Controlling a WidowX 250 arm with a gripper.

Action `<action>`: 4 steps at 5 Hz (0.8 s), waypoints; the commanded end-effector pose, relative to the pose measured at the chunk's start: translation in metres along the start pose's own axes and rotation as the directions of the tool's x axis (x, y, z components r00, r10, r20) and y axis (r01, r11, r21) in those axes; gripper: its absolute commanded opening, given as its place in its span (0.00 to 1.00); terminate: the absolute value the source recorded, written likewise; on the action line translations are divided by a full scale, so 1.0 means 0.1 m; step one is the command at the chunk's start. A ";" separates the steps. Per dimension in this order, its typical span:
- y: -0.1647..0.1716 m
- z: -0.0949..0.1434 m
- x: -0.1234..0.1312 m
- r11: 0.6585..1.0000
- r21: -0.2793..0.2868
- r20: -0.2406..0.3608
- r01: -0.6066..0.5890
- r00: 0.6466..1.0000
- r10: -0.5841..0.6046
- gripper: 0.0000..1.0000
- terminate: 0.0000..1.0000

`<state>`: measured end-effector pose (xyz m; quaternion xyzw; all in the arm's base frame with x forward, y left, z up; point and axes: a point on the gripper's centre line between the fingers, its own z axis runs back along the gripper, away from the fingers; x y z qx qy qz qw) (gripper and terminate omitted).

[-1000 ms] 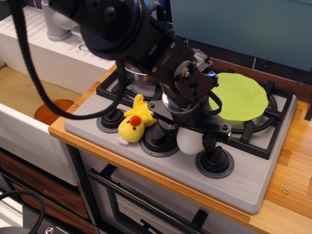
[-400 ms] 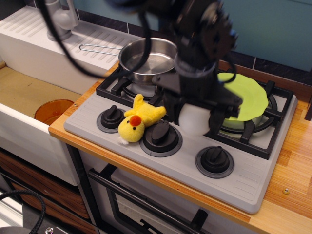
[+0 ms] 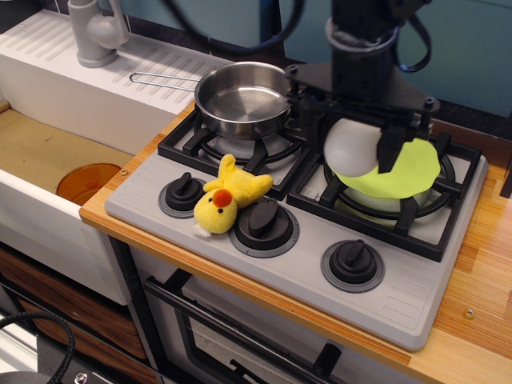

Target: Put egg on plate and stuffedduck in pot or pan on stove

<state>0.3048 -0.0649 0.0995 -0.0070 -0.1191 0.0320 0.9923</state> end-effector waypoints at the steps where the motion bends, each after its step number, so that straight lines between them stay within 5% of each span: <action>1: -0.01 -0.02 0.41 1.000 -0.024 0.056 -0.002 0.998 0.003 0.00 0.00; 4: 0.01 -0.22 0.50 0.999 -0.045 0.099 0.016 0.995 -0.012 0.00 0.00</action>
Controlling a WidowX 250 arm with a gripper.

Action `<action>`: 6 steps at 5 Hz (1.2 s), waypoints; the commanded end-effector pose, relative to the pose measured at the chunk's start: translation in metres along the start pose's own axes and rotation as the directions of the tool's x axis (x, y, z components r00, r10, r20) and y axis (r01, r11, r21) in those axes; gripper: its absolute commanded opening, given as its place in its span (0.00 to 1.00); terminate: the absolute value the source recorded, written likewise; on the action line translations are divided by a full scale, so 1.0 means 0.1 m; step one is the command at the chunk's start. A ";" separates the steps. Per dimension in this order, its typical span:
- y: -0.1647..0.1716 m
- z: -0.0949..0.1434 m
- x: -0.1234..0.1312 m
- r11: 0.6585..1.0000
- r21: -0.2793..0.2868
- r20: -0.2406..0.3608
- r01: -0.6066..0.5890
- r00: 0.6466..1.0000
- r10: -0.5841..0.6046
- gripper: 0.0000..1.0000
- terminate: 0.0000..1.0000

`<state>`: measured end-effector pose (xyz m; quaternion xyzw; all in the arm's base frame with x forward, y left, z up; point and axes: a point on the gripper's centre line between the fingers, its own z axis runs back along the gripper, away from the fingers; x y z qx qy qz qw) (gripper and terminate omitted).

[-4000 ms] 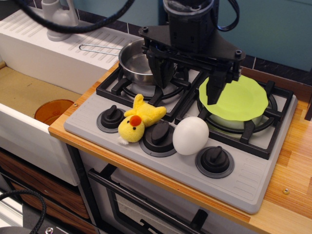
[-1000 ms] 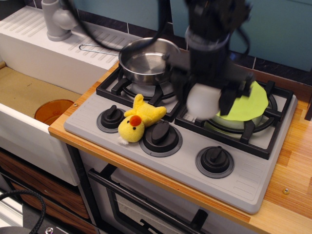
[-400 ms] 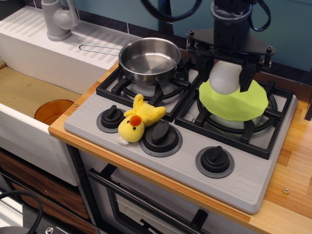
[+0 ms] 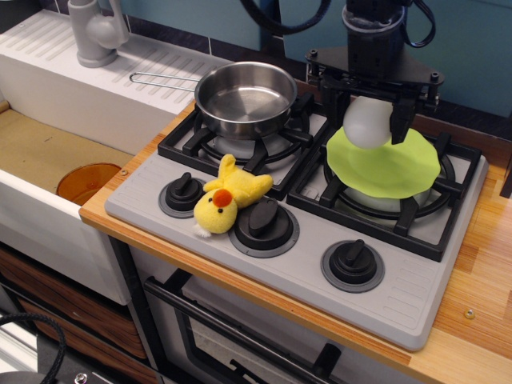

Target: Put egg on plate and stuffedduck in pot or pan on stove

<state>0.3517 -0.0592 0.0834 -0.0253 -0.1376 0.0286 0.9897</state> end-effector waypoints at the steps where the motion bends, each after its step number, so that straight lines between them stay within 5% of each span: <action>1: -0.07 0.03 0.04 1.000 -0.010 0.075 -0.001 0.997 0.002 1.00 0.00; 4: -0.06 0.29 -0.04 1.000 0.014 0.027 0.005 1.000 -0.005 1.00 0.00; 6: 0.24 0.60 -0.16 0.997 0.014 -0.035 0.077 0.996 -0.076 1.00 0.00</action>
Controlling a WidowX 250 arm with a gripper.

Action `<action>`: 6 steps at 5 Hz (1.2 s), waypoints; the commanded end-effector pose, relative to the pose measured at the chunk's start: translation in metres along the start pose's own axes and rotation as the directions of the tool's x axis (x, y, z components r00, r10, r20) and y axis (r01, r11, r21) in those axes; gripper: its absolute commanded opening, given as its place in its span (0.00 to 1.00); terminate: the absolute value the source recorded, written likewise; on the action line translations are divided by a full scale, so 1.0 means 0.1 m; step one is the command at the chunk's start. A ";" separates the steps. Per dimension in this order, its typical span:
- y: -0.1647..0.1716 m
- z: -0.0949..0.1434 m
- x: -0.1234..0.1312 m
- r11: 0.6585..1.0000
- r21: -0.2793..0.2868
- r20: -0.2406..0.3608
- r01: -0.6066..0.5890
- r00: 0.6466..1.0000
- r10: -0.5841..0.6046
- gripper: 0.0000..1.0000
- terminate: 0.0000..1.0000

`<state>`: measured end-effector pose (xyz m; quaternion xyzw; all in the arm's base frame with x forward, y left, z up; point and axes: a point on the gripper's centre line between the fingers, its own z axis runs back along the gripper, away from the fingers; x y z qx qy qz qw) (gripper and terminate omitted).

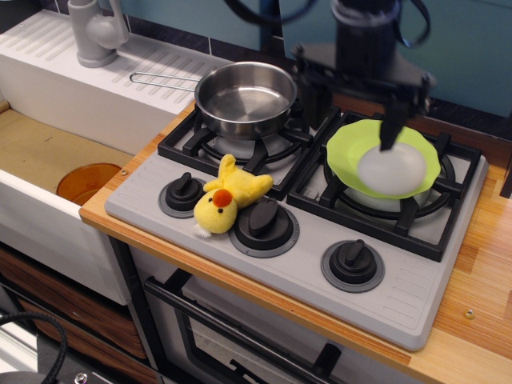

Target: Put egg on plate and stuffedduck in pot or pan on stove

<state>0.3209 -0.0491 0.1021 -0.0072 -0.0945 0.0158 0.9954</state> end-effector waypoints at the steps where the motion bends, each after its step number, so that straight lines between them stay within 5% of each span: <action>1: 0.15 0.33 0.05 0.999 -0.016 0.054 0.049 0.997 -0.048 1.00 0.00; 4: 0.15 0.33 0.05 0.999 -0.016 0.054 0.049 0.997 -0.048 1.00 0.00; 6: 0.47 0.37 -0.01 0.986 0.145 0.228 -0.080 0.973 0.046 1.00 0.00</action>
